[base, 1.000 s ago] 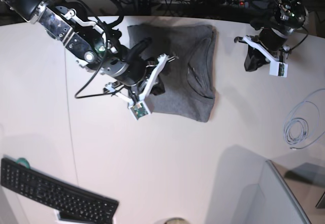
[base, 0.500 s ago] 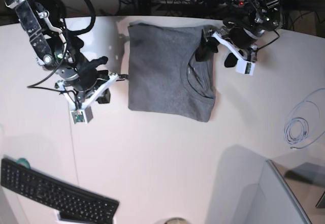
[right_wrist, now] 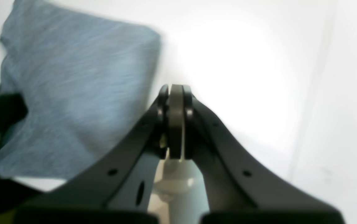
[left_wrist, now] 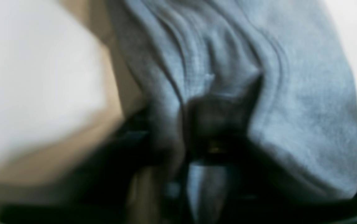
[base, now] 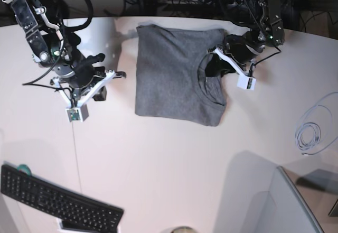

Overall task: Layout the t-shirt on the table in an organized manner, then fold the t-shirt properly
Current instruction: 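Grasp the folded shirt corner with the left gripper and square it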

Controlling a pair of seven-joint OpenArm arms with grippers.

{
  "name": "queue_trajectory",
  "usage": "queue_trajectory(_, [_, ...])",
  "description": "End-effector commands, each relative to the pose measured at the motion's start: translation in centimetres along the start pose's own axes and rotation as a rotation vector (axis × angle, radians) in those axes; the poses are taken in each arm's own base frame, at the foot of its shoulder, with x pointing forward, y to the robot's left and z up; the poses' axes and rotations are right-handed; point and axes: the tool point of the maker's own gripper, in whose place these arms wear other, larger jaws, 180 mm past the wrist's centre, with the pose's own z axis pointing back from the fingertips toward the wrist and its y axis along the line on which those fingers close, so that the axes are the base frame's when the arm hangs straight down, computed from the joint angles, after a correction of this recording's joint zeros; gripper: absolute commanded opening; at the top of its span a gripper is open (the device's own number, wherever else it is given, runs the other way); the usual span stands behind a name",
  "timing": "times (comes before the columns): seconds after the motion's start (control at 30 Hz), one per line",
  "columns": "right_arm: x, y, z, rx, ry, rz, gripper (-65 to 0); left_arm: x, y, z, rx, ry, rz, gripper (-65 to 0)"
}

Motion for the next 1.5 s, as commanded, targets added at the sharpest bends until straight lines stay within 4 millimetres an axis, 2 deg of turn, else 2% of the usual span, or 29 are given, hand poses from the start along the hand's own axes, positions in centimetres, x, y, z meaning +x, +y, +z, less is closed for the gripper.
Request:
queue_trajectory(0.0, [1.2, -0.8, 0.4, -0.014, -0.046, 0.002, -65.0, 1.5, 1.0, 0.3, 0.02, -0.014, -0.032, -65.0])
queue_trajectory(0.1, [1.8, -2.5, 0.8, -0.056, -0.063, -0.027, -65.0, 2.6, 1.1, 0.1, 0.004, 0.01, -0.112, -65.0])
queue_trajectory(0.23, [2.1, -4.4, 1.2, -0.098, -0.078, -0.057, -65.0, 3.8, 0.7, -0.4, -0.06, 0.124, -0.347, -65.0])
queue_trajectory(0.4, [2.1, -5.9, 1.6, -0.136, -0.086, -0.083, -65.0, 6.5, -1.3, -2.0, -0.148, 0.224, -0.64, -65.0])
queue_trajectory(0.57, [1.5, -6.3, 1.8, -0.145, -0.075, -0.09, -65.0, 9.1, -3.5, -4.2, -0.177, 0.331, -1.027, -65.0])
queue_trajectory(0.6, [1.3, -6.2, 1.8, -0.144, -0.07, -0.091, -65.0, 9.2, -3.6, -4.7, -0.169, 0.364, -1.109, -65.0])
queue_trajectory(0.73, [0.4, -6.2, 1.9, -0.145, -0.051, -0.1, -65.0, 9.7, -6.0, -7.6, -0.177, 0.416, -1.283, -65.0])
queue_trajectory(0.83, [-0.6, -6.2, 2.0, -0.148, -0.032, -0.108, -65.0, 9.2, -8.8, -9.8, -0.233, 0.416, -1.343, -65.0])
queue_trajectory(1.0, [-2.0, -5.9, 2.2, -0.151, -0.01, -0.144, -65.0, 7.8, -12.3, -11.6, -0.341, 0.39, -1.377, -65.0])
queue_trajectory(1.07, [-2.5, -7.2, 2.7, -0.192, -0.024, -0.226, -65.0, 7.5, -13.0, -12.0, -0.355, 0.398, -1.382, -65.0])
queue_trajectory(1.2, [-3.1, -9.3, 3.6, -0.261, -0.054, -0.354, -65.0, 7.0, -13.5, -12.3, -0.366, 0.403, -1.381, -65.0])
queue_trajectory(1.3, [-3.5, -9.2, 3.7, -0.248, -0.047, -0.345, -65.0, 7.0, -14.0, -12.4, -0.368, 0.401, -1.376, -65.0])
queue_trajectory(1.4, [-3.5, -8.7, 3.6, -0.221, -0.047, -0.327, -65.0, 6.6, -13.6, -12.3, -0.366, 0.412, -1.367, -65.0])
queue_trajectory(1.47, [-3.5, -8.6, 3.5, -0.219, -0.047, -0.327, -65.0, 7.0, -12.5, -12.2, -0.324, 0.43, -1.338, -65.0])
